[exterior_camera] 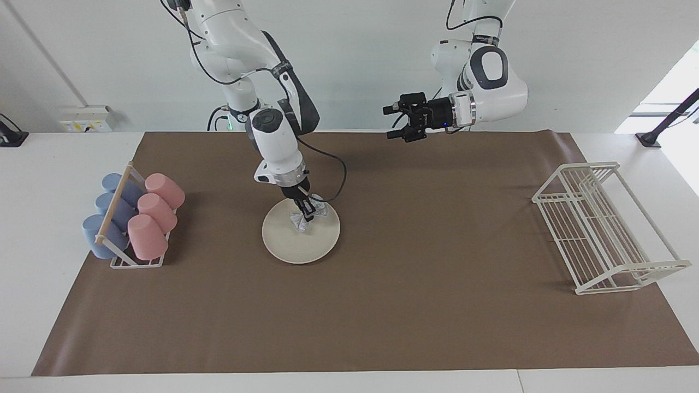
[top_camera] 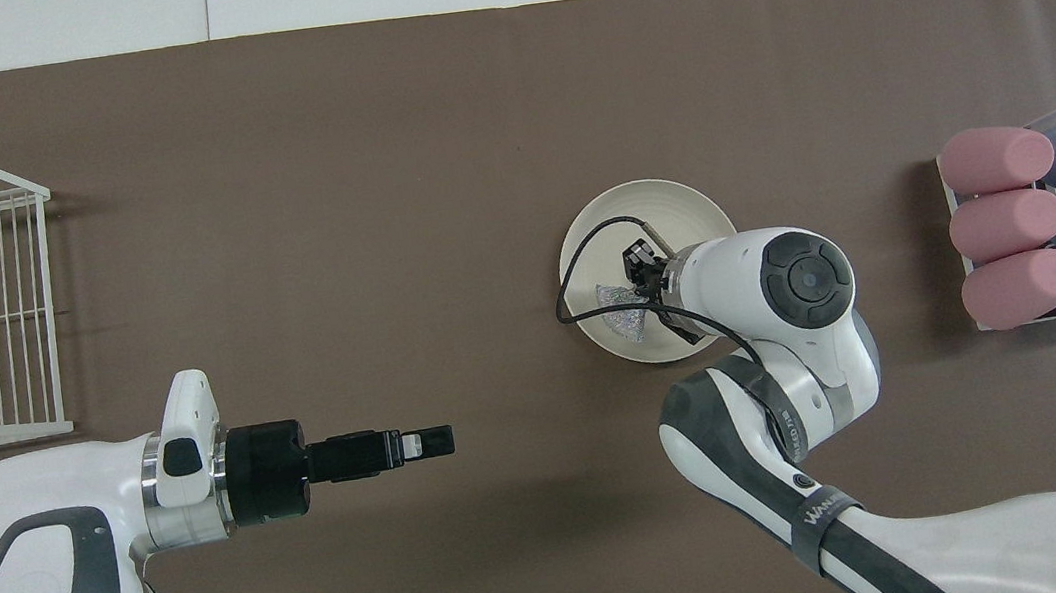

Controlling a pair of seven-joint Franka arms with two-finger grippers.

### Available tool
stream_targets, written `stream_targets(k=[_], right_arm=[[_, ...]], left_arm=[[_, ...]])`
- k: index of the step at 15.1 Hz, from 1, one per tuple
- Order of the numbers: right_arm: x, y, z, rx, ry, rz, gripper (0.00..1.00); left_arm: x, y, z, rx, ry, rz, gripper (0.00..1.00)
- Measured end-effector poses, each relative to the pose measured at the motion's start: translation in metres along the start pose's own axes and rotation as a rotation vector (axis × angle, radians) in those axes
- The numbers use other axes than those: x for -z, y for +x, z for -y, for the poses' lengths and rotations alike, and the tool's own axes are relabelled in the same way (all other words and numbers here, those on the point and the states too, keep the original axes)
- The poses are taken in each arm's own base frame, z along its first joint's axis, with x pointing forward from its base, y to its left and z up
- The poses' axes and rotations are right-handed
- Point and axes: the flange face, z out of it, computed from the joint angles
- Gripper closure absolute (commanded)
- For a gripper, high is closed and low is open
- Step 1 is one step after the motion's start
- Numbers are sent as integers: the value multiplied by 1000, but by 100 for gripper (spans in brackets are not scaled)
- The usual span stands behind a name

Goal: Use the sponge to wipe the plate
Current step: 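Rub the scrubber around the plate surface with the right gripper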

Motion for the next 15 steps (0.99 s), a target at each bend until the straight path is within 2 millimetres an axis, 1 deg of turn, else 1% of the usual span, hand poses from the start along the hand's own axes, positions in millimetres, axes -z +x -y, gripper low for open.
stream_targets(k=[1,2,4,5,7,9,10,11,15], right_arm=[[-8,0,-1,-1,1,6,100],[-10,-1,0,-1,8,8,100],[-10,1,1,15,12,7,100],[-9,7,0,37,14,6,100],[-6,32,-4,89,18,-4,100],[-3,67,-10,131,21,-17,100],[-1,80,-14,142,22,-21,100],[-1,86,-15,148,22,-23,100],[-2,81,-14,137,22,-20,100]], left_arm=[[3,1,1,11,24,3,0],[7,3,2,23,50,5,0],[18,7,2,45,129,15,0],[23,9,3,50,169,18,0],[33,12,5,61,226,18,0],[42,15,6,69,299,21,0],[48,17,7,71,333,20,0],[54,19,10,73,366,18,0],[71,24,19,73,500,26,0]])
